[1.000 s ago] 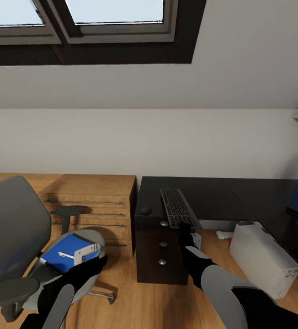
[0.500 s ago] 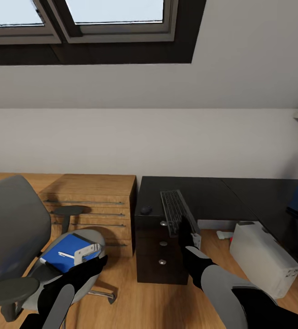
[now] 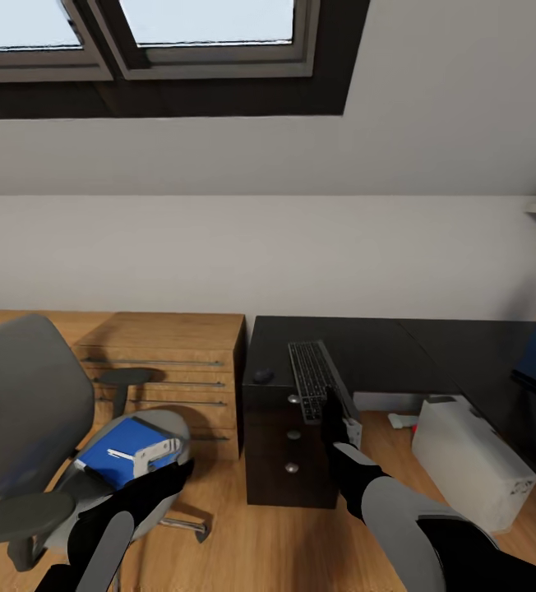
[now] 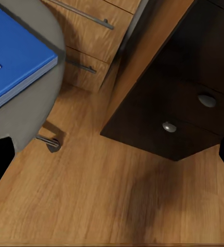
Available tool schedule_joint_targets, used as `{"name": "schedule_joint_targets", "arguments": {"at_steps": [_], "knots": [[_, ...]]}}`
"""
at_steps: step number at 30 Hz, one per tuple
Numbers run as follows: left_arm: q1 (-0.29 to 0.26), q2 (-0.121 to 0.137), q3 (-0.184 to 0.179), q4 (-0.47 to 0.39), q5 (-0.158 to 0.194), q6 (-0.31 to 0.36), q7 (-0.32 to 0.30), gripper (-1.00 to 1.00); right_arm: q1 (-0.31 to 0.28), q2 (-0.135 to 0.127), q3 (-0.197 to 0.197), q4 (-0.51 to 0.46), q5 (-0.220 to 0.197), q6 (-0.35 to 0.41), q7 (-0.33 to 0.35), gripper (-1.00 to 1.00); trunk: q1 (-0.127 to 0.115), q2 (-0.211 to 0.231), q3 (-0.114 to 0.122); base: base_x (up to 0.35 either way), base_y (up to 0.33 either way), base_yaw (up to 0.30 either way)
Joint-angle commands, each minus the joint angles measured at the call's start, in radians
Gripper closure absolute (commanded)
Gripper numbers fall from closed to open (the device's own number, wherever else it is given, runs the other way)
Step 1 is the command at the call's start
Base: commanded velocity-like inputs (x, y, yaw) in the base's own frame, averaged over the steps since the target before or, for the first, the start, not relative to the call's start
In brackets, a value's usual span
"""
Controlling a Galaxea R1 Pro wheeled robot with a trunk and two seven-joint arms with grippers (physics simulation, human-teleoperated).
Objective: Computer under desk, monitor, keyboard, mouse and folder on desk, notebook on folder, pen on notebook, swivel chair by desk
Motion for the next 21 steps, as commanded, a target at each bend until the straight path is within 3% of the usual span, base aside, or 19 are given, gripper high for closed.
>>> {"name": "schedule_joint_targets", "arguments": {"at_steps": [1,8,21], "knots": [[-0.001,0.001,-0.002,-0.001,0.010,0.001,0.010,-1.00,-0.001,0.001,-0.008,0.001,0.000,0.000,0.006,-1.00,-0.001,-0.001,-0.001,-0.288,0.000,0.000],[-0.001,0.001,-0.002,0.000,0.010,0.001,0.010,-1.00,-0.001,0.001,-0.008,0.001,0.000,-0.001,0.004,-1.00,-0.001,-0.001,-0.001,-0.320,-0.048,0.000],[-0.001,0.001,-0.004,0.006,0.009,0.000,0.010,-1.00,-0.001,0.001,-0.008,0.004,0.000,-0.002,0.002,-1.00,-0.001,-0.001,-0.001,-0.283,-0.214,0.000]]}}
